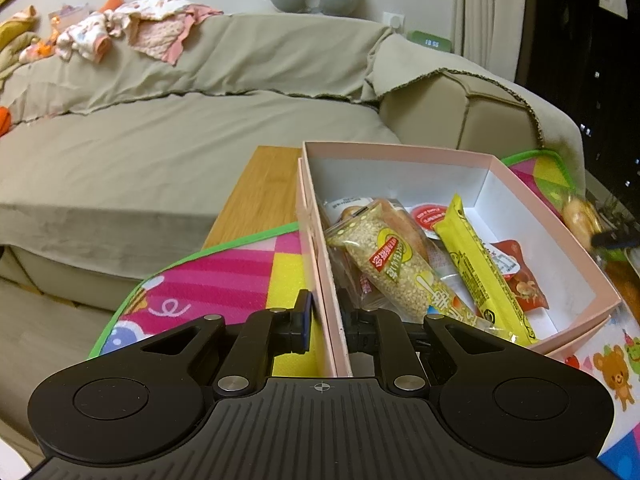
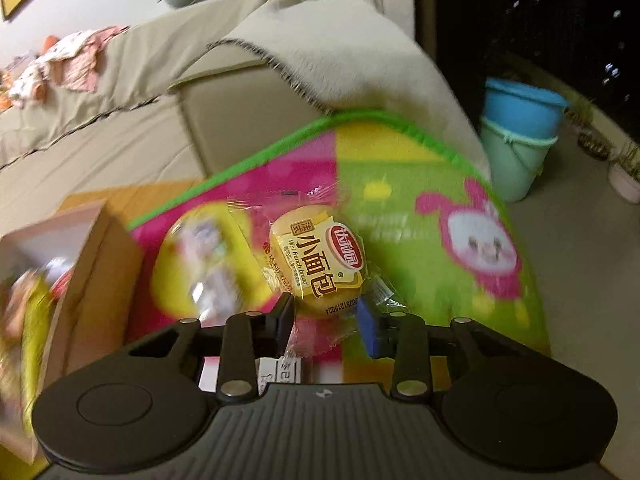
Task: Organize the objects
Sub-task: 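Grasp the wrapped round bun with the right tool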
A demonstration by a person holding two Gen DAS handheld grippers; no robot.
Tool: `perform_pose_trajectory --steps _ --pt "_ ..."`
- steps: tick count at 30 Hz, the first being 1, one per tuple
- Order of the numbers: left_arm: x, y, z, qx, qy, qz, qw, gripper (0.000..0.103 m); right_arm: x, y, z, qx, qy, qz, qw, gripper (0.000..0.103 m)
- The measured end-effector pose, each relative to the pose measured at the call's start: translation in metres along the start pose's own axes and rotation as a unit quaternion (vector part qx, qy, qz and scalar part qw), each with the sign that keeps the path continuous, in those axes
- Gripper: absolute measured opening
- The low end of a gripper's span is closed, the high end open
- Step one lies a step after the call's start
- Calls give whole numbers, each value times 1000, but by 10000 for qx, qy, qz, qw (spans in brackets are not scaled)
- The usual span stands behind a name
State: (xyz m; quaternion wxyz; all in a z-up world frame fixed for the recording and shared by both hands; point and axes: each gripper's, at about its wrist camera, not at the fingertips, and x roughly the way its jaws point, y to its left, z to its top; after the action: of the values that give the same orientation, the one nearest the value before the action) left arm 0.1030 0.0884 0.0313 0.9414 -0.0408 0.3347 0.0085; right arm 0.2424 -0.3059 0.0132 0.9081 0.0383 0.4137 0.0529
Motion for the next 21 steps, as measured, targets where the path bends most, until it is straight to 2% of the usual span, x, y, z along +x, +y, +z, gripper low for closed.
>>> perform_pose_trajectory --steps 1,3,5,6,9,12,14,16,18,21 --pt "0 0 0 -7 -2 -14 10000 15 -8 1 -6 -60 67 121 9999 35" --pt "1 2 0 -22 -3 -33 10000 15 -21 4 -14 -153 58 268 9995 43" --pt "1 3 0 -26 -10 -44 10000 16 -31 8 -15 -289 -106 190 9993 66" --pt "0 3 0 -23 -12 -48 10000 16 -34 11 -15 -408 -253 58 9988 72" --pt "0 3 -1 -23 -11 -45 10000 16 -26 19 -9 -706 -476 -310 9959 76" --pt "0 3 -1 -10 3 -39 10000 15 -1 21 -1 -785 -391 -501 9949 78" --pt "-1 3 -1 17 19 -39 10000 16 16 18 4 -608 -248 -377 9971 77" --pt "0 4 -1 35 27 -52 10000 16 24 16 6 -379 -77 -221 9990 59" --pt "0 4 -1 38 22 -62 10000 16 18 19 3 -346 -49 -88 9994 54" --pt "0 5 -2 18 10 -74 10000 16 -9 27 -6 -473 -170 -27 9987 53"
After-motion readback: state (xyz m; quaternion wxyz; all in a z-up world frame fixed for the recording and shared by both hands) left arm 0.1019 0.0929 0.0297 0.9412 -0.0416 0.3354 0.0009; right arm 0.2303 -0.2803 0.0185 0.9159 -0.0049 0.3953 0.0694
